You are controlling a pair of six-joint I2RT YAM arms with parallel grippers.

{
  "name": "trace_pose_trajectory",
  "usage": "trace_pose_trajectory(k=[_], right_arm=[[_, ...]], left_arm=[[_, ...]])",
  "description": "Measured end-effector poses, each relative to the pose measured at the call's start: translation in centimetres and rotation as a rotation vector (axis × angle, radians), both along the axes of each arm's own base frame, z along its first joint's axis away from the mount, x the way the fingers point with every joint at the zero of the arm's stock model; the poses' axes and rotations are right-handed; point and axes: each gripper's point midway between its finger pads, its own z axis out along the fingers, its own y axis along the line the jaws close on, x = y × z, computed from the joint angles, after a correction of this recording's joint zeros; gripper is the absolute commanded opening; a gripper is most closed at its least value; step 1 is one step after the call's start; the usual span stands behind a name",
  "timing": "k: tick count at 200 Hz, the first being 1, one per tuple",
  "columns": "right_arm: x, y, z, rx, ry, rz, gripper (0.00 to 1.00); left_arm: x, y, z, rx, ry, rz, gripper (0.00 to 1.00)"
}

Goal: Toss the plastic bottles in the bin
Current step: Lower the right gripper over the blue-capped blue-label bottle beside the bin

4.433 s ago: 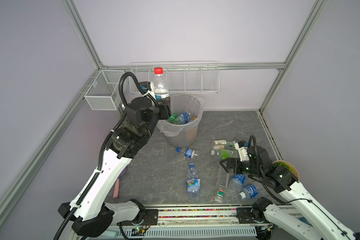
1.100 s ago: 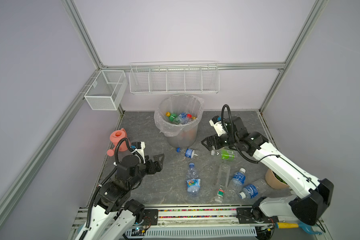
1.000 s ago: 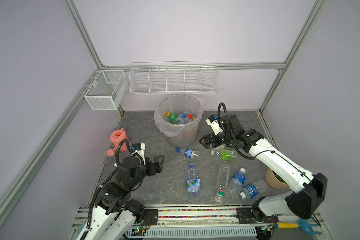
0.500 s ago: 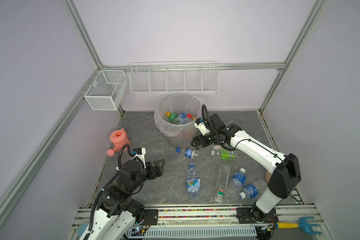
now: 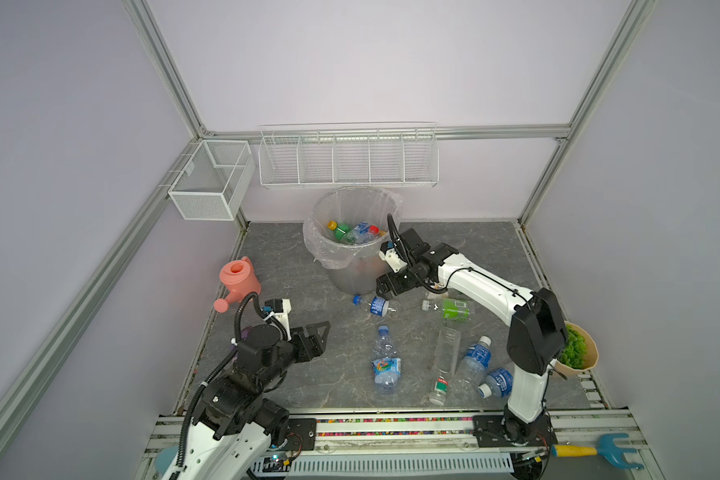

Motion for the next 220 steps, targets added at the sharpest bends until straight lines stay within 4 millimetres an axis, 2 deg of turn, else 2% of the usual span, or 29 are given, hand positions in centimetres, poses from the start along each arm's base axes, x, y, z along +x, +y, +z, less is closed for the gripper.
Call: trace_pose_trajectory(k=[68,220], right_arm=[[-1.1,0.9,-2.0,-0.016,0.021,0.03,1.0],[-1.9,0.2,-7.7,-0.075,0.086,0.029,1.0]], left_arm=[[-0.2,-0.1,0.2,-0.013,-0.001,-0.003,0.88],[-0.2,-0.1,0.1,-0.019,0.006,-0.006,0.87]])
